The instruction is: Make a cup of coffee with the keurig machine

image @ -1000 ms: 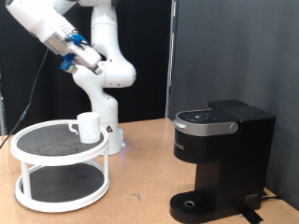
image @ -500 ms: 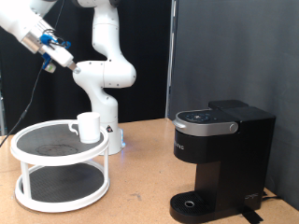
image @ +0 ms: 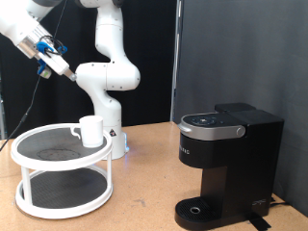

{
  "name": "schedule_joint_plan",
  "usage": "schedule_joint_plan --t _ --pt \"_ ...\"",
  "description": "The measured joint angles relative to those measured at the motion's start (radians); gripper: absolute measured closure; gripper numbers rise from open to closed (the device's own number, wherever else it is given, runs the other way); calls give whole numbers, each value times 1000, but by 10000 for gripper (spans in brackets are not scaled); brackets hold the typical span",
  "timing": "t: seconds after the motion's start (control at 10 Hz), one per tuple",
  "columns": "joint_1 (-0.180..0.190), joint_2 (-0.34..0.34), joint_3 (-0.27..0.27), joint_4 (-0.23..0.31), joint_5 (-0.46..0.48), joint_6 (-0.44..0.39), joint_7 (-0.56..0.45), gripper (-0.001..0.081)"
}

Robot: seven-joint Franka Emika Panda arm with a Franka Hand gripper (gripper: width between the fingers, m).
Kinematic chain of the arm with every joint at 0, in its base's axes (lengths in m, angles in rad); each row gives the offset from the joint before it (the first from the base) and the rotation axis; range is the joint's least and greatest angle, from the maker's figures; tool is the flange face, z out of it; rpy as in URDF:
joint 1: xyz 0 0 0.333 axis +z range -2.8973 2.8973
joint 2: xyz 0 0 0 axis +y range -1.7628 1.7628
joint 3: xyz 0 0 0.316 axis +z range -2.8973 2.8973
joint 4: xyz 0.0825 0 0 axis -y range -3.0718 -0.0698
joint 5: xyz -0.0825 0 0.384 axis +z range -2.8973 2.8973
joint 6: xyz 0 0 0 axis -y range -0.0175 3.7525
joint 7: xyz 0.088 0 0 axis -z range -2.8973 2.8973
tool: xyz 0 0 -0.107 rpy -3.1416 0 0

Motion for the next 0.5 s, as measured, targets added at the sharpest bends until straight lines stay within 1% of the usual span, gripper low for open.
schedule_joint_plan --t 0.2,0.3,0.4,0.5 --pt "-3 -1 0 -34 -4 44 -6 806" --pt "-4 -1 0 -52 -5 71 -10 762" --pt "-6 -1 0 -70 -7 95 -23 762" --pt "-7 -1 -1 -89 -13 119 -37 588"
